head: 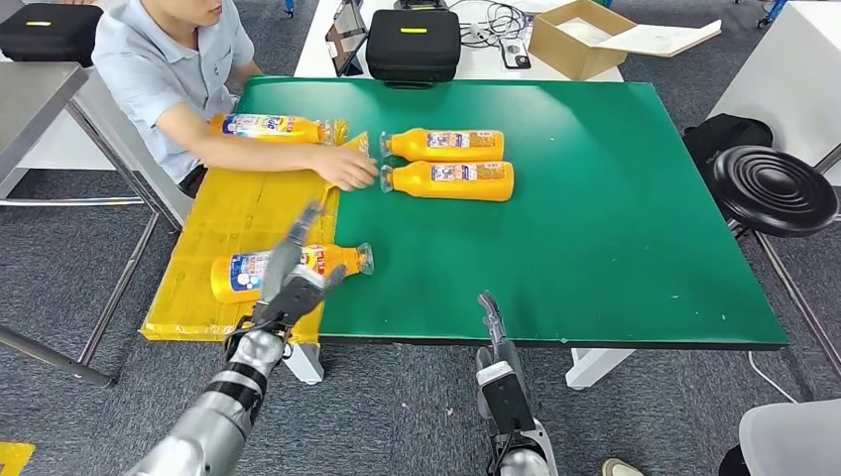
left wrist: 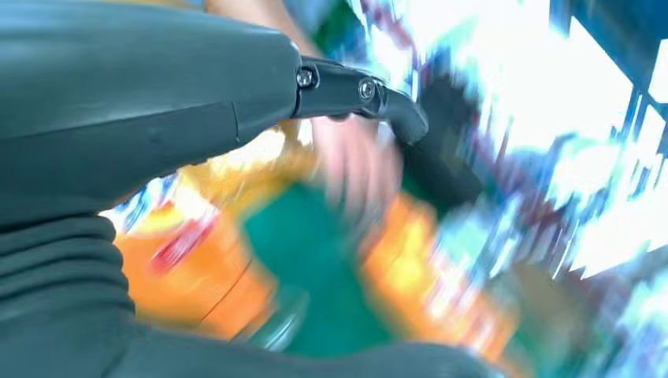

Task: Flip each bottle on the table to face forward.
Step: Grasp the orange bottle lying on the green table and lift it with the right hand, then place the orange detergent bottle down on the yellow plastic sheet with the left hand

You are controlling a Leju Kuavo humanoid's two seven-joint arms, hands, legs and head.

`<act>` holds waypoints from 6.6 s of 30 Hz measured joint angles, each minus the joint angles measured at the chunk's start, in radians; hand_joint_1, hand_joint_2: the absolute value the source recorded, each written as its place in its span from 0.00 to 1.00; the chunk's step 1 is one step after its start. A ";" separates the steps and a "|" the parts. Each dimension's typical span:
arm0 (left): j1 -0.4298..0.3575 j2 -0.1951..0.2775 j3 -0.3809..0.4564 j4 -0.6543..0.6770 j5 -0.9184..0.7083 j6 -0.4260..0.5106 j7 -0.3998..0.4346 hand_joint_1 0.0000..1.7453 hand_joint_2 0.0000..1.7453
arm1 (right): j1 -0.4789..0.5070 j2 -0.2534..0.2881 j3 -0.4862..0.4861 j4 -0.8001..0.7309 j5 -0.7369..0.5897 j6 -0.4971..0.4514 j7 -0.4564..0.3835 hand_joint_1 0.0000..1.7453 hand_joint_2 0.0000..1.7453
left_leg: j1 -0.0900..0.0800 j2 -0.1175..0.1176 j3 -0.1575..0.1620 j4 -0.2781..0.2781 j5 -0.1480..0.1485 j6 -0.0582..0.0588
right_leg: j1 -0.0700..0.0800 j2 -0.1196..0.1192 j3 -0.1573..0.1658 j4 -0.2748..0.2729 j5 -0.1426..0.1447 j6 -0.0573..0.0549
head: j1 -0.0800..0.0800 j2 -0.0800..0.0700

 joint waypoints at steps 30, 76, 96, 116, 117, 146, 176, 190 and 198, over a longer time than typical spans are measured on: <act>0.408 -0.088 -0.201 -0.785 -0.151 0.378 0.000 0.00 1.00 | -0.375 -0.197 -0.084 0.450 0.826 -0.398 0.287 0.00 1.00 | -0.001 0.000 -0.005 0.000 0.001 0.002 | -0.001 0.001 -0.005 0.000 0.002 0.002 | 0.000 0.000; 0.256 -0.102 -0.337 -0.526 0.065 0.378 -0.001 0.00 1.00 | -0.716 -0.100 -0.046 0.842 0.928 0.097 0.417 1.00 1.00 | -0.001 0.000 -0.003 0.001 0.001 0.002 | -0.001 0.001 -0.004 0.000 0.002 0.002 | 0.000 0.000; 0.275 -0.057 -0.334 -0.451 0.681 0.114 0.175 0.00 1.00 | -0.375 -0.029 -0.236 0.443 0.232 -0.034 0.000 1.00 1.00 | 0.000 -0.001 -0.008 0.000 0.000 0.002 | 0.000 0.000 -0.007 0.000 0.001 0.002 | -0.001 0.000; 0.345 0.033 -0.391 -0.463 0.767 -0.369 0.260 0.00 1.00 | -0.146 0.002 -0.160 -0.066 0.069 0.153 0.000 1.00 1.00 | 0.000 0.000 -0.011 0.000 0.000 0.002 | 0.000 0.000 -0.010 0.000 0.001 0.002 | -0.001 0.000; 0.346 0.036 -0.396 -0.464 0.768 -0.388 0.268 0.00 1.00 | -0.147 0.002 -0.136 -0.065 0.097 0.161 0.000 1.00 1.00 | 0.000 0.000 -0.011 0.000 0.000 0.002 | 0.000 0.000 -0.010 0.000 0.001 0.002 | -0.001 0.000; 0.365 -0.002 -0.412 -0.573 0.957 -0.387 0.247 1.00 1.00 | -0.226 0.018 0.224 0.066 0.138 0.212 0.002 1.00 1.00 | 0.000 0.000 -0.011 0.000 0.000 0.002 | 0.000 0.001 -0.010 0.000 0.001 0.002 | -0.001 0.000; 0.336 0.037 -0.274 -0.567 0.791 -0.117 0.258 1.00 1.00 | -0.035 0.014 0.215 -0.006 0.160 0.158 0.001 0.00 0.00 | 0.000 0.000 -0.011 0.000 0.000 0.002 | 0.000 0.001 -0.011 0.000 0.001 0.002 | -0.001 0.000; 0.106 0.117 -0.098 -0.243 -0.182 0.372 0.278 1.00 1.00 | -0.002 0.004 0.218 -0.135 0.026 -0.086 0.000 0.00 0.00 | 0.000 0.000 -0.010 0.000 0.002 0.001 | 0.000 0.001 -0.010 0.000 0.001 0.001 | 0.000 0.000; -0.092 0.165 -0.016 0.153 -0.523 0.373 0.450 1.00 1.00 | -0.012 0.011 0.217 -0.133 -0.006 -0.023 0.000 0.00 0.00 | 0.001 0.000 -0.010 0.000 0.002 0.000 | 0.000 0.001 -0.010 0.001 0.001 0.001 | -0.001 0.000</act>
